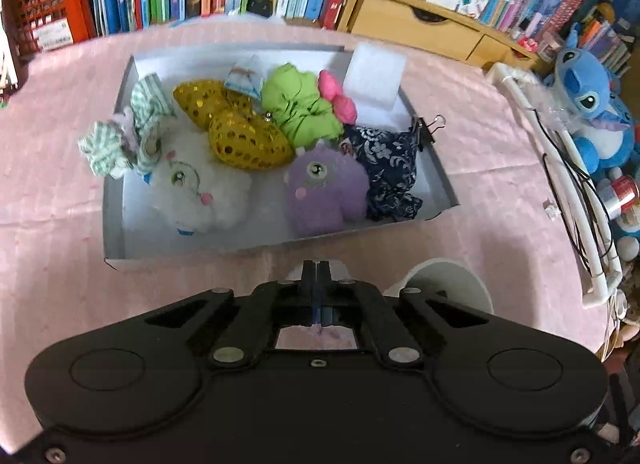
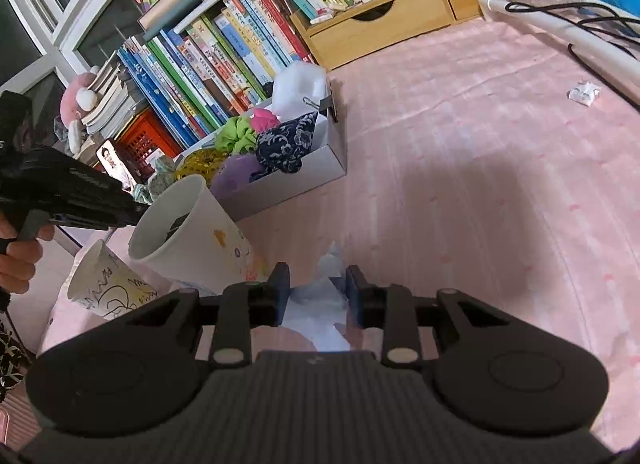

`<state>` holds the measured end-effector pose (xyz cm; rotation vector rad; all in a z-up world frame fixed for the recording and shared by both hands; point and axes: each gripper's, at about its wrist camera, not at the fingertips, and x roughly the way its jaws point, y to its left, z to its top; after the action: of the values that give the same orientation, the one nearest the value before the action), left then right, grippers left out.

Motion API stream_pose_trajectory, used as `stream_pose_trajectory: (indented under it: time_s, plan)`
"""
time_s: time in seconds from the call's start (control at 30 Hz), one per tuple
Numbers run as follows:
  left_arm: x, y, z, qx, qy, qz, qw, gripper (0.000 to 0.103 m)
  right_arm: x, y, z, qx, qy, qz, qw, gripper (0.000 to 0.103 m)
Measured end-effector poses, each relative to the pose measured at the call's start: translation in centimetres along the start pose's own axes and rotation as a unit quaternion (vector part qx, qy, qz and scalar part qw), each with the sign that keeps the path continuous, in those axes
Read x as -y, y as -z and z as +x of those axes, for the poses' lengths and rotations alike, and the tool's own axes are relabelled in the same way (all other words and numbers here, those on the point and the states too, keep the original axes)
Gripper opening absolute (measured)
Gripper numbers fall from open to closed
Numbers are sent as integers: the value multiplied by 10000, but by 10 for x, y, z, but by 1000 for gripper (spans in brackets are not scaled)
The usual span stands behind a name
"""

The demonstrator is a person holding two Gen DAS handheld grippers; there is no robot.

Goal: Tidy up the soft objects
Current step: 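Lift the pink cloth and white tissue and carry them toward the white tray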

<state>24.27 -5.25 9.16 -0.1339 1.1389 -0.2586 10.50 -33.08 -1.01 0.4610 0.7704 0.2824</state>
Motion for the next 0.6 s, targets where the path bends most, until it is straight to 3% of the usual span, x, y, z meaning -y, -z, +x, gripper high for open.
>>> stream_pose_trajectory:
  time_s: [0.1,0.3,0.37,0.43,0.6]
  plan:
    - [0,3,3,-101,85,17,9999,1,-1,0,0,5,-4,-9,10000,35]
    - [-8,-4,19,-261,24,-380,9989,18,-2,1,-2,-9,-12,-16,10000,35]
    - [-8,-6,25,-344,-17,-446,9984,31,-3,0,-2,-3,-15,-46,10000,35]
    - [-7,-7,28,-317,-109,-465,9984,37,-3,0,-2,2,-20,-48,10000,35]
    - [-6,-11,37,-354,-269,-527,9976,45,-1,1,-1,-9,-55,-14,10000,36]
